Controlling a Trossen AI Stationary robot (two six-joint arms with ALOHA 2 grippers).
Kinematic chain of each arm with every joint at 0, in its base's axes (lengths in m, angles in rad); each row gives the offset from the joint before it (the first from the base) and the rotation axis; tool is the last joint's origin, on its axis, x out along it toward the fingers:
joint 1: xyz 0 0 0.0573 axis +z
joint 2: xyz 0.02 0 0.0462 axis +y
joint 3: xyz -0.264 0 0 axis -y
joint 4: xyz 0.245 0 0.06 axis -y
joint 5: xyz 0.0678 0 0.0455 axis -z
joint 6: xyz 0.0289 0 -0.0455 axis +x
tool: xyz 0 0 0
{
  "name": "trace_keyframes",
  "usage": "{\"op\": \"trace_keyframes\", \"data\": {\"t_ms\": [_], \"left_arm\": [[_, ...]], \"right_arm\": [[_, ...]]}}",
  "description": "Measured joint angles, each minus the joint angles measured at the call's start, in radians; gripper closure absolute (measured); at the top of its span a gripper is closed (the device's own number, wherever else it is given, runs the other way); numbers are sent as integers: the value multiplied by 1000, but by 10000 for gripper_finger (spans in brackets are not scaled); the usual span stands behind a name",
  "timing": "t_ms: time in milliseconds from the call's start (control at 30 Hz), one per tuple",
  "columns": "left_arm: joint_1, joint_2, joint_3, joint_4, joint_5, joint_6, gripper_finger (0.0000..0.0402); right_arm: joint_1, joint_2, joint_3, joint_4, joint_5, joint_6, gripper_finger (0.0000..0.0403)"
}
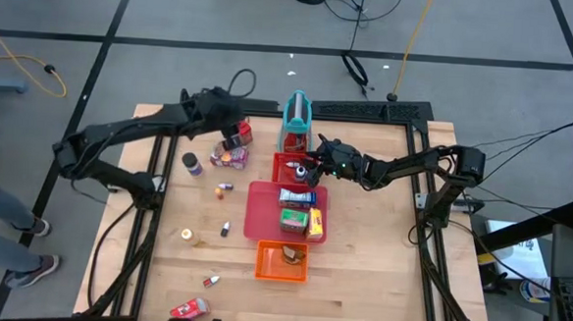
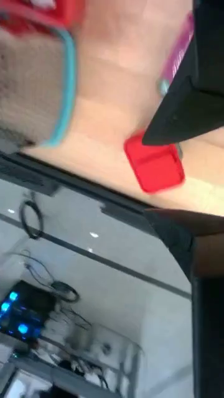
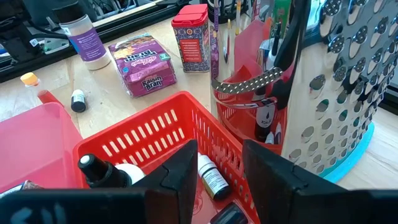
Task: Pick & Place Kitchen Items
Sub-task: Put the red seasoning can into the orange bin
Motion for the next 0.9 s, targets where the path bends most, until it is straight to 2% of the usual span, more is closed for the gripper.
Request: {"op": "trace_keyframes", "data": {"t_ms": [167,433,667,900], "left_arm": [[0,107,53,-50,-131,65,161],[-16,137,58,-45,-149,337,104],[-5,137,58,-41,-128,531,98],[16,138,58,-56,-46,568,116]], "right_arm": [[0,0,0,0,0,0,285],[21,0,0,0,0,0,285],[40,0,0,1,0,0,288],[46,0,0,1,0,0,289]]}}
